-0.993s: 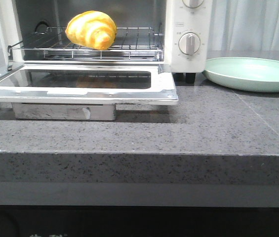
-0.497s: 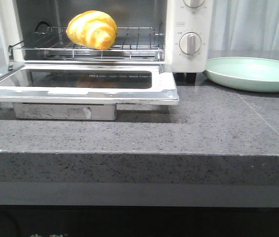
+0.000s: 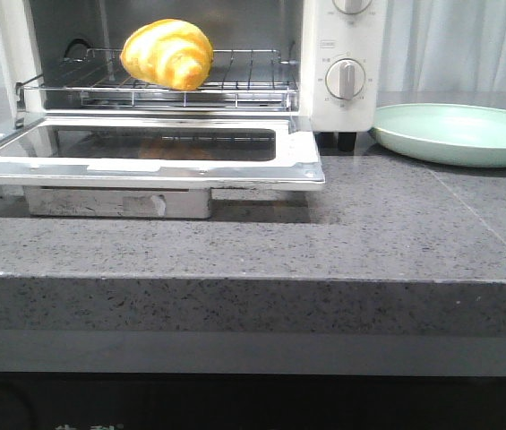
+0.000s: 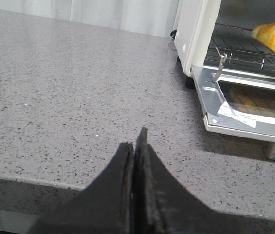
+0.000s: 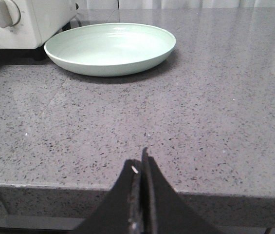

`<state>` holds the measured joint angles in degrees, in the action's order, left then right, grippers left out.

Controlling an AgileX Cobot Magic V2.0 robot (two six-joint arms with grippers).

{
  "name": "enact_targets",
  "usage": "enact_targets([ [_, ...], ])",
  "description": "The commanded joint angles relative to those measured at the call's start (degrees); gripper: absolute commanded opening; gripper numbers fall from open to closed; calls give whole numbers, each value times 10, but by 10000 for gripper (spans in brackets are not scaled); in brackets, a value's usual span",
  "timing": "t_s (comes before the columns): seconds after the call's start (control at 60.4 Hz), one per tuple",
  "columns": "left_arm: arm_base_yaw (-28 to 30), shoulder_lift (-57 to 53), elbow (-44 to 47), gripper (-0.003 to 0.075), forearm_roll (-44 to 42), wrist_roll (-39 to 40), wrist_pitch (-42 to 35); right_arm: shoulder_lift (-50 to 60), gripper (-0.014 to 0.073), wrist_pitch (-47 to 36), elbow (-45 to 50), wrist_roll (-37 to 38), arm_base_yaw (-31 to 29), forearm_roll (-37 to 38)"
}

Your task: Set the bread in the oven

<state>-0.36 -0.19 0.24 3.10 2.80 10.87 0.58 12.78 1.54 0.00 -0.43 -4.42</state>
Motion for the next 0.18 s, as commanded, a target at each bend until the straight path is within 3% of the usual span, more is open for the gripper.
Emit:
enact_targets([
  [0.0, 0, -5, 4, -20, 6, 3, -48, 6, -68, -51, -4, -6, -4, 0],
  [0.166, 0, -5, 4, -20, 6, 3, -48, 6, -68, -51, -4, -6, -4, 0],
])
